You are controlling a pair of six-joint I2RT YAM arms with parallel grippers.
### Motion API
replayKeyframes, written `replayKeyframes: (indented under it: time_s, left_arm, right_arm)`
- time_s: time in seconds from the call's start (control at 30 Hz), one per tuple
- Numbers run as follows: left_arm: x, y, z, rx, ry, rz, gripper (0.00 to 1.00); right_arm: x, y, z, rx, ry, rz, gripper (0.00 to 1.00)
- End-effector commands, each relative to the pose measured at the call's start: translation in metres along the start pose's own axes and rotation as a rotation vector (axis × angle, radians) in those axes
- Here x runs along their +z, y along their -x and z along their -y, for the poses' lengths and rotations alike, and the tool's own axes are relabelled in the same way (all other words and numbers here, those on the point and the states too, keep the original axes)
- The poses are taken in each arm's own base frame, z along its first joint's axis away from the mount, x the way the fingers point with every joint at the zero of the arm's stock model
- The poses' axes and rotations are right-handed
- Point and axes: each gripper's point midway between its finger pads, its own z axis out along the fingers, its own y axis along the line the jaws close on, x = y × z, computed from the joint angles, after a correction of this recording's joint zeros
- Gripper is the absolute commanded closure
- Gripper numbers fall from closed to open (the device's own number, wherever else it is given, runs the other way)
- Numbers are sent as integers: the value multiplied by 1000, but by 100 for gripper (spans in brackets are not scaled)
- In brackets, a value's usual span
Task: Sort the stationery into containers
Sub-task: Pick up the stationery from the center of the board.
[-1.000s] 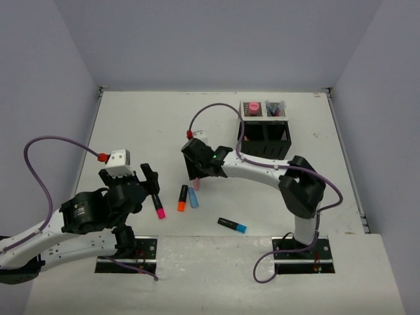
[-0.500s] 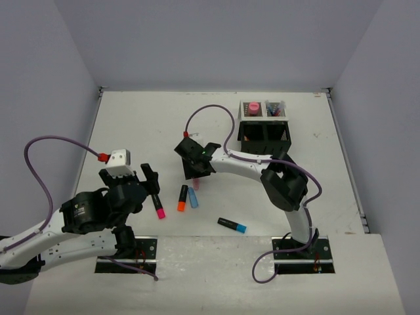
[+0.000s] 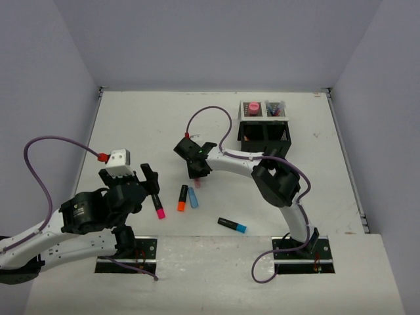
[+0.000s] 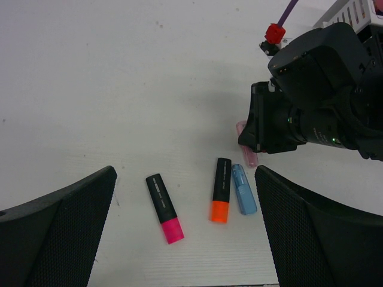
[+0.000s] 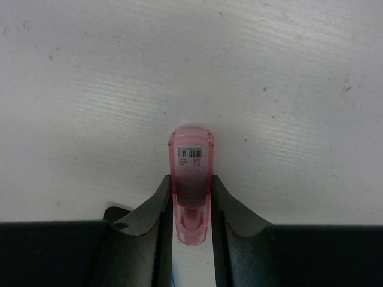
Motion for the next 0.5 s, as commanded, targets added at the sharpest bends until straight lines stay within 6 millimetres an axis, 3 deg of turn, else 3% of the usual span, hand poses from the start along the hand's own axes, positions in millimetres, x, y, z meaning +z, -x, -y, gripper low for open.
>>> replayKeyframes:
  time_s: [0.0,0.03,0.07,0.17,0.2,0.23,0.33,0.37,0.4,0.47]
  left_arm:
    - [-2,11,1,-40,-2,34,0]
    - [-2,11,1,-41,-3,35,0]
    - [-1,11,1,-39,-2,34,0]
    - [-1,11,2,-35,-5,32,0]
    - [-1,10,2,-33,-4,31,0]
    - [-1,10,2,-33,-3,31,0]
    - [-1,10,2,-33,-5,31,0]
    - [-1,10,2,-33,-5,31,0]
    - [-1,11,3,-34,-7,31,0]
    - [-1,11,3,-36,-9,33,0]
  right_arm:
    - [-11,17,7,14,-34,63,91]
    - [-12,20,9,14,-47,77,94]
    - [-37,39,12,10,-31,151,99]
    - [-92,76,28,17,-27,339,100]
    - [-98,82,37,12,-54,387,100]
    - [-112,94,53,10,-97,484,100]
    - [-188,138,100,154,-169,817,100]
    - [-182,132,106,144,-186,810,100]
    - [-203,140,132,223,-246,884,100]
    - [-210,149,177,362,-278,1002,100]
